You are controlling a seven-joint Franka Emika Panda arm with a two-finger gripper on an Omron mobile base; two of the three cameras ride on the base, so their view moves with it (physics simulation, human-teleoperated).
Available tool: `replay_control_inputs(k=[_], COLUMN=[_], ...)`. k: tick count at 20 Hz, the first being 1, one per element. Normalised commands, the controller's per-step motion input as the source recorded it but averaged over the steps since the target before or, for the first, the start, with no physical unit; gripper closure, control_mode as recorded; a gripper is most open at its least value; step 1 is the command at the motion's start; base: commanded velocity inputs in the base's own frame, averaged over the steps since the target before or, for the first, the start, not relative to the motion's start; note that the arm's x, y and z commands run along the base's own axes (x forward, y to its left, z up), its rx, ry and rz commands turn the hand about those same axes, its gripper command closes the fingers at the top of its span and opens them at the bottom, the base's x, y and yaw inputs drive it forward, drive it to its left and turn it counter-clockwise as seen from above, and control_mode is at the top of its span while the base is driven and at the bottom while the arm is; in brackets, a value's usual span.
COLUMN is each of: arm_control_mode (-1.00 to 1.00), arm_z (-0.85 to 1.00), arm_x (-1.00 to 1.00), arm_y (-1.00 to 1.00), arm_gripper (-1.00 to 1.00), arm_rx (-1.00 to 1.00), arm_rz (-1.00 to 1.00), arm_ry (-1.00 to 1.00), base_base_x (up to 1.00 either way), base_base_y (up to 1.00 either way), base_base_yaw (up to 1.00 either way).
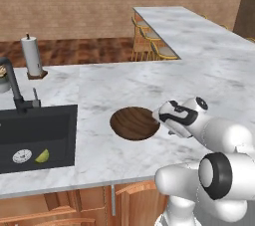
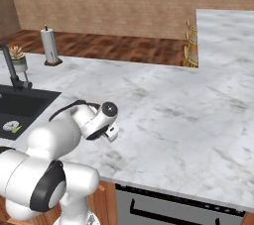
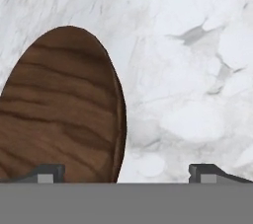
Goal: Clear the mugs and bowl far away from the sink.
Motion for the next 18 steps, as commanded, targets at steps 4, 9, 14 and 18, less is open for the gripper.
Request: replay_control_inputs(k=[4, 9, 14, 18], arm_control_mode=[-1.00, -1.00, -1.00, -1.00], arm_z=[-0.08, -0.03, -0.06, -0.13], arm_x=[0.03, 0.10, 0.09, 0.06], arm_y=[0.00, 0.06, 0.02, 0.02], arm_gripper=[-1.00, -1.00, -1.00, -1.00], arm_rx=[0.00, 0.00, 0.00, 0.00], arm_rz=[-0.02, 0.00, 0.00, 0.00], arm_ry=[0.00, 0.00, 0.00, 0.00], base_base_x=[0.00, 0.00, 0.00, 0.00], base_base_y=[0.00, 0.00, 0.00, 0.00], base_base_yaw=[0.00, 0.00, 0.00, 0.00])
